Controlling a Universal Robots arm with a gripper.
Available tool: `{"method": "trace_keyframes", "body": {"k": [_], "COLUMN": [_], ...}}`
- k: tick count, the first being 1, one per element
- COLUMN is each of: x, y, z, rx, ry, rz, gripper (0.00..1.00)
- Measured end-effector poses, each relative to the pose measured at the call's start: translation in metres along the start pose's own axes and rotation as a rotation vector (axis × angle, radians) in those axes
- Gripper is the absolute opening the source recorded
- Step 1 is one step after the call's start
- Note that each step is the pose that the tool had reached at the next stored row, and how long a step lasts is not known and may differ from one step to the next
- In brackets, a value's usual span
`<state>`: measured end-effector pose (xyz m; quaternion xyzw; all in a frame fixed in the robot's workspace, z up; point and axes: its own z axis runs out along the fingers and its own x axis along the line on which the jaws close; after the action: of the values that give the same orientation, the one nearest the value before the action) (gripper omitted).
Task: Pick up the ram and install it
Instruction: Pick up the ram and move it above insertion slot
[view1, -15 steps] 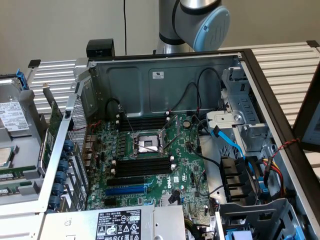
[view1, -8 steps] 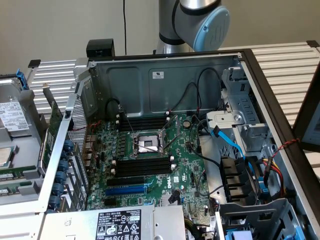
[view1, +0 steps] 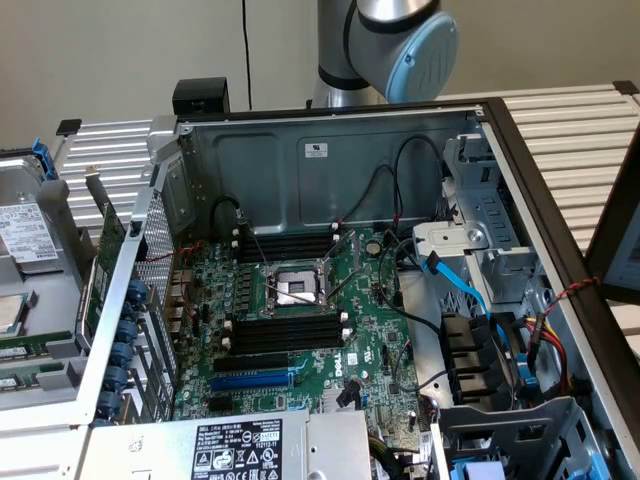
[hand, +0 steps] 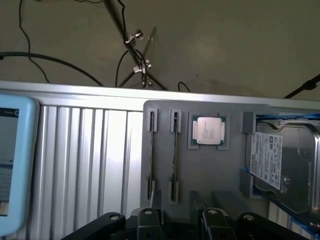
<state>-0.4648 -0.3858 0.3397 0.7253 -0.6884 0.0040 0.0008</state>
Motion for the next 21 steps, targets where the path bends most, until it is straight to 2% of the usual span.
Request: {"method": "trace_keyframes", "body": {"k": [10, 21], "x": [0.008, 0.017], "y": [-0.0018, -0.0137], "z": [0.0181, 0.0383], "rx": [-0.0001, 0.0], "ry": [0.0001, 0.0], "rz": [0.0, 0.0], "gripper": [0.36, 0.36]}}
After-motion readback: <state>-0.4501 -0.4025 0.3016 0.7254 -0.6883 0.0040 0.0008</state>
